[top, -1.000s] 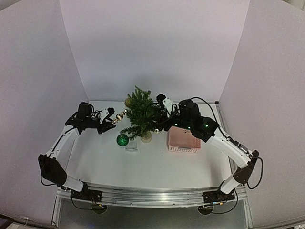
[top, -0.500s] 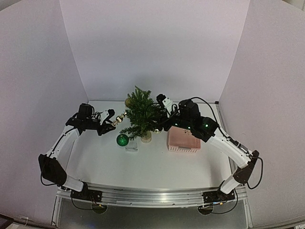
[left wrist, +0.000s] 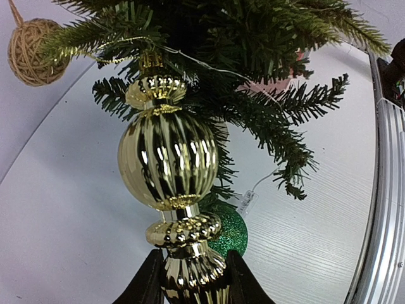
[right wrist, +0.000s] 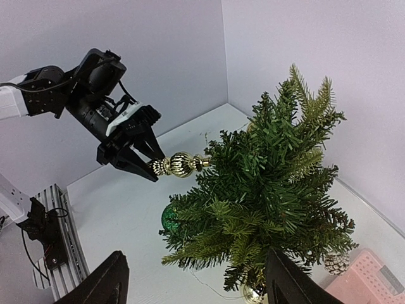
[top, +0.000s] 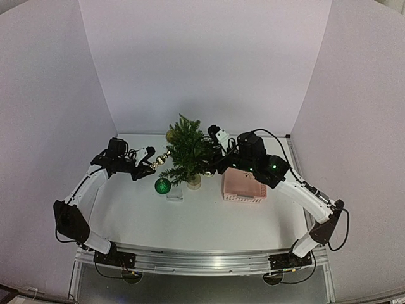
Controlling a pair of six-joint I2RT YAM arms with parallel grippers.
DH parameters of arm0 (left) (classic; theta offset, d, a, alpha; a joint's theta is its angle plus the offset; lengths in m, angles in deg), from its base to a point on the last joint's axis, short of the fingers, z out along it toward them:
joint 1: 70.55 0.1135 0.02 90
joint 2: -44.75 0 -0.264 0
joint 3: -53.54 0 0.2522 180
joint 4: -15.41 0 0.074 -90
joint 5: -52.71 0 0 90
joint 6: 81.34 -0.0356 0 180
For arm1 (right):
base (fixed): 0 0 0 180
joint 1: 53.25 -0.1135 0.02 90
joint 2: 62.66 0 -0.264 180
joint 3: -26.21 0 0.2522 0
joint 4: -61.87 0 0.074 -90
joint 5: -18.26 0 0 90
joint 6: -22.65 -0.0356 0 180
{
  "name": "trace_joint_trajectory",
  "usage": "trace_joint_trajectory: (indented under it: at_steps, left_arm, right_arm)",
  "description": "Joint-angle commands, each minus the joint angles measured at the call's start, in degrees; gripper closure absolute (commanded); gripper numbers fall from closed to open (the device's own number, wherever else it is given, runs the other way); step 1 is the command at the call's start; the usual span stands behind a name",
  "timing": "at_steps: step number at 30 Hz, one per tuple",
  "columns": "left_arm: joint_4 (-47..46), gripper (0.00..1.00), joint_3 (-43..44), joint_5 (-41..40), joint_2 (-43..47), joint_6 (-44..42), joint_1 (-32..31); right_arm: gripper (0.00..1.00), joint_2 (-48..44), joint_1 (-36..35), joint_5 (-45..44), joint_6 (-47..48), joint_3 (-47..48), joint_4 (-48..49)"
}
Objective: Decorate the small christmas tree
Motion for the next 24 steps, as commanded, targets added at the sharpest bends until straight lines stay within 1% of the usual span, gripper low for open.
trace_joint_trajectory:
  at_steps: [1,8,14,19,24]
  left_arm:
    - [0.0,0.94,2.8,0.2,-2.0,0.2,-0.4]
    - [-0.2,0.96,4.7,1.0,-1.5,1.1,-0.3]
    - [0.7,0.98,4.3,-1.5,1.0,-1.7,0.2]
    - [4.9,0.99,4.9,-6.2,3.7,-11.9,0.3]
    - [6.5,0.98,3.1,-8.8,9.6,-23.3,0.4]
  right_arm:
    - [0.28,-1.1,0.2,0.3,0.4,1.7,0.8]
    - [0.28,-1.4,0.2,0.3,0.4,1.3,0.8]
    - [0.28,-1.4,0.2,0.3,0.3,1.3,0.8]
    - [0.28,-1.4,0.2,0.6,0.4,1.2,0.7]
    - [0.28,-0.3,0.2,2.2,0.0,2.6,0.7]
